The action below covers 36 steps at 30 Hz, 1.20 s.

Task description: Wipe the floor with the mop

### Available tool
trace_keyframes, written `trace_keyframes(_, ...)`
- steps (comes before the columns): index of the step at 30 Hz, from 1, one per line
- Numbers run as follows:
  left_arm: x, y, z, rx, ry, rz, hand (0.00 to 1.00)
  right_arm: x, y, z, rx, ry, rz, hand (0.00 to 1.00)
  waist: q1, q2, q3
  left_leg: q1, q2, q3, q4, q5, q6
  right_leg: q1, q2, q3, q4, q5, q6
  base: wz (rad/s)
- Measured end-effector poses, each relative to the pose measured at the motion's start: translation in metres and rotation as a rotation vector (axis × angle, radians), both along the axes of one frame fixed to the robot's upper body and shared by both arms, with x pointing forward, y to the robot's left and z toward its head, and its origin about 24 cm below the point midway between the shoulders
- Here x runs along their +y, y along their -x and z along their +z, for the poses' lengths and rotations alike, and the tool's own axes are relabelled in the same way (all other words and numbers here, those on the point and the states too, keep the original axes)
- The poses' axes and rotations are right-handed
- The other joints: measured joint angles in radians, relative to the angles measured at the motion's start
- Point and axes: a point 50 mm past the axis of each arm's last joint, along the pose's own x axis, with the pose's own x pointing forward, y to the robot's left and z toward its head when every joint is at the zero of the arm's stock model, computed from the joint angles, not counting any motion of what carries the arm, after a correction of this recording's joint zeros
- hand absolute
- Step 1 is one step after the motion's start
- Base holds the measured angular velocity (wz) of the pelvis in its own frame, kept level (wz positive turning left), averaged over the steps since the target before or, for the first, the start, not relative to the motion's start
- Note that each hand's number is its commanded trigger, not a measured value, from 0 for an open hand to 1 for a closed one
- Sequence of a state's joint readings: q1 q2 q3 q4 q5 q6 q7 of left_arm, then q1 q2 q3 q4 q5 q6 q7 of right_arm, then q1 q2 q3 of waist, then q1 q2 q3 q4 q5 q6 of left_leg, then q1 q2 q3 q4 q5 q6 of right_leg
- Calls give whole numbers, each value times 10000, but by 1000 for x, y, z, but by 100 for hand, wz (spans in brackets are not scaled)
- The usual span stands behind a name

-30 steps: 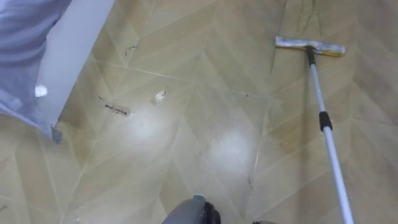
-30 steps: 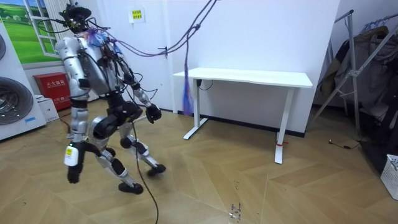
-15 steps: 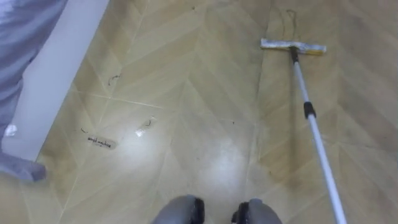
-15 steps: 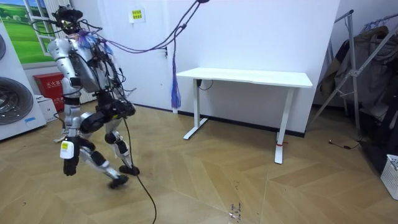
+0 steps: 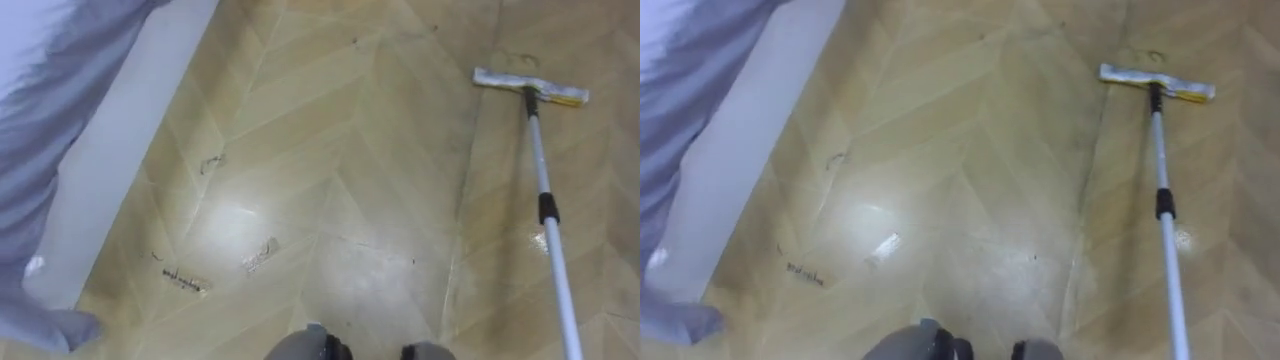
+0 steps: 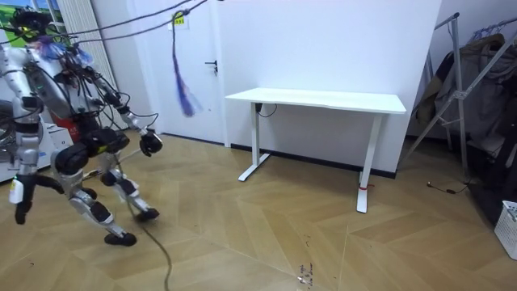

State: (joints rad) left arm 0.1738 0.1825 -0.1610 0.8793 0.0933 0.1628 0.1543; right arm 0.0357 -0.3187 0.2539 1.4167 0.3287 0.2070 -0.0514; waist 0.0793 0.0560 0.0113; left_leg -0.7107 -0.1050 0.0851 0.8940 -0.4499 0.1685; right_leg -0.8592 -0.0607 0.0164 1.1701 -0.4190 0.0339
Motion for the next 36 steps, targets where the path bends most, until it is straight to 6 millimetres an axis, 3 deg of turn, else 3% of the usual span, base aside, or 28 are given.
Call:
trace_keyframes(2, -5, 4, -2, 124, 27, 65, 0, 15, 1, -6, 19, -257, 78, 100, -137, -54, 34, 678, -156, -339, -350, -226, -164, -204, 94, -99, -2439, 388, -218, -18)
trace_keyframes(3, -6, 6, -3, 160, 35, 71, 0, 17, 2, -7, 37, -298, 112, 100, -158, -26, 17, 814, -156, -414, -348, -362, -216, -196, 139, -245, -2898, 680, -305, 0)
trace_keyframes(4, -7, 9, -4, 304, 37, 111, 0, 20, 5, -8, 79, -345, 101, 100, -166, -86, 25, 1046, -133, -538, -262, -626, -326, -12, 111, -406, -2989, 1043, -495, 13)
trace_keyframes(5, -7, 12, -5, 466, 28, 182, 0, 20, 3, -8, 76, -358, 87, 100, -146, -46, 6, 1275, -81, -652, -110, -766, -518, 271, 99, -632, -2937, 1114, -620, 14)
trace_keyframes(6, -6, 14, -5, 558, 15, 237, 0, 20, 1, -7, 50, -347, 106, 100, -125, -47, 7, 1338, -26, -635, 20, -803, -593, 370, 95, -718, -2877, 1118, -674, 6)
trace_keyframes(7, -4, 19, -6, 773, -7, 429, 0, 17, -11, -6, -103, -256, 246, 100, -56, -100, 40, 1342, 191, -517, 706, -792, -775, 613, 160, -804, -2646, 859, -929, -4)
trace_keyframes(8, -2, 22, -7, 886, -93, 541, 0, 11, -24, -3, -275, -141, 297, 100, 68, -151, 37, 1017, 505, -320, 1915, -455, -1360, 783, 309, -875, -2368, 545, -1041, -11)
trace_keyframes(9, -1, 23, -6, 915, -150, 627, 0, 8, -31, -1, -359, -102, 322, 100, 150, -219, 28, 772, 667, -257, 2666, -89, -1627, 829, 377, -872, -2156, 375, -1095, -22)
trace_keyframes(10, 2, 26, -6, 944, -135, 924, 0, 3, -50, 3, -683, -53, 384, 100, 331, -459, 85, 284, 830, -128, 3894, 887, -1864, 894, 450, -791, -1767, 57, -1209, -29)
trace_keyframes(11, 6, 27, -4, 823, -93, 1103, 0, -2, -73, 9, -1206, -6, 548, 100, 488, -788, 158, -295, 936, 10, 4875, 2156, -1883, 899, 490, -603, -1422, -240, -1304, -26)
trace_keyframes(13, 7, 29, -3, 705, 34, 1321, 0, -10, -110, 22, -2246, 127, 637, 100, 720, -1070, 191, -1209, 1022, 25, 5879, 3592, -2008, 909, 635, -495, -1188, -484, -1438, -22)
trace_keyframes(15, 6, 27, -2, 577, 55, 1207, 0, -16, -138, 34, -3132, 207, 768, 100, 971, -1041, 208, -2014, 1265, -59, 5846, 3123, -1876, 953, 892, -499, -1094, -611, -1508, -27)
trace_keyframes(16, 8, 30, -1, 591, 75, 1111, 0, -15, -154, 41, -3682, 109, 858, 100, 1137, -1109, 264, -2297, 1341, -120, 4944, 2604, -1839, 1079, 964, -491, -1113, -707, -1491, -10)
trace_keyframes(17, 8, 33, 0, 596, 114, 1084, 0, -14, -159, 42, -3937, -25, 827, 100, 1201, -1151, 244, -2355, 1291, -128, 3351, 2178, -1853, 1251, 957, -498, -1158, -889, -1423, 6)
trace_keyframes(18, 8, 35, 0, 595, 119, 1071, 0, -14, -160, 42, -3991, -84, 744, 100, 1200, -1139, 236, -2333, 1276, -121, 2544, 2065, -1815, 1358, 951, -504, -1172, -1009, -1379, 27)
trace_keyframes(19, 8, 39, 1, 647, 186, 1039, 0, -14, -155, 40, -3956, -193, 574, 100, 1183, -1103, 232, -2218, 1246, -108, 1071, 2014, -1740, 1583, 908, -509, -1198, -1254, -1263, 33)
trace_keyframes(20, 7, 40, 0, 740, 311, 961, 0, -14, -144, 36, -3759, -305, 368, 100, 1138, -1039, 220, -2173, 1240, 3, 442, 2018, -1475, 1818, 701, -639, -1273, -1505, -1221, 39)
trace_keyframes(22, 5, 37, 0, 702, 518, 890, 0, -18, -115, 27, -3165, -382, -68, 100, 964, -897, 107, -1860, 1055, 241, 300, 1746, -1023, 2222, 399, -778, -1554, -1717, -848, 53)
trace_keyframes(23, 2, 36, -1, 692, 588, 900, 0, -20, -92, 22, -2598, -301, -197, 100, 938, -848, 92, -1541, 889, 451, 177, 1544, -682, 2481, 106, -781, -1653, -1790, -715, 36)
trace_keyframes(24, 1, 36, -2, 700, 622, 907, 0, -22, -82, 20, -2269, -242, -224, 100, 933, -805, 76, -1396, 755, 485, 147, 1443, -515, 2573, -9, -737, -1600, -1802, -686, 11)
trace_keyframes(26, -1, 29, -1, 509, 673, 807, 0, -25, -35, 13, -988, -44, -383, 100, 704, -584, -9, -1076, 376, 616, 283, 1006, -121, 2338, -400, -719, -301, -1232, -46, 19)
trace_keyframes(27, -1, 26, -1, 425, 677, 788, 0, -24, -25, 12, -757, -3, -447, 100, 609, -485, -30, -1027, 338, 607, 352, 887, -39, 2176, -428, -684, 79, -967, -9, 26)
trace_keyframes(28, -1, 19, 0, 219, 683, 799, 0, -20, -9, 9, -374, 29, -563, 100, 529, -334, -19, -919, 217, 481, 443, 660, -7, 1847, -402, -499, 802, -330, 1, 15)
trace_keyframes(30, -2, 13, 1, 6, 665, 778, 0, -10, 2, 5, -120, 48, -687, 100, 363, -107, -37, -777, 208, 435, 355, 494, 54, 1338, -294, -339, 1140, -169, 81, -2)
trace_keyframes(33, -8, 9, 0, -103, 775, 780, 0, 13, -1, -5, -174, -142, -632, 100, -56, -19, 5, -366, 205, 434, -56, 461, 51, 421, -63, -92, -353, -191, 117, -3)
trace_keyframes(34, -10, 11, -2, 5, 823, 813, 0, 20, -2, -7, -188, -215, -618, 100, -128, -24, 23, -96, 206, 411, -250, 433, 12, 380, -27, -84, -1550, -63, -27, 0)
trace_keyframes(35, -12, 15, -3, 189, 835, 802, 0, 25, -3, -9, -210, -293, -657, 100, -158, -66, 55, 157, 203, 403, -395, 371, -62, 406, -39, -165, -2652, 439, -164, 0)
trace_keyframes(36, -13, 17, -4, 311, 834, 795, 0, 26, -3, -9, -213, -307, -675, 100, -162, -104, 76, 256, 203, 363, -418, 329, -119, 476, -57, -204, -2838, 801, -197, -5)
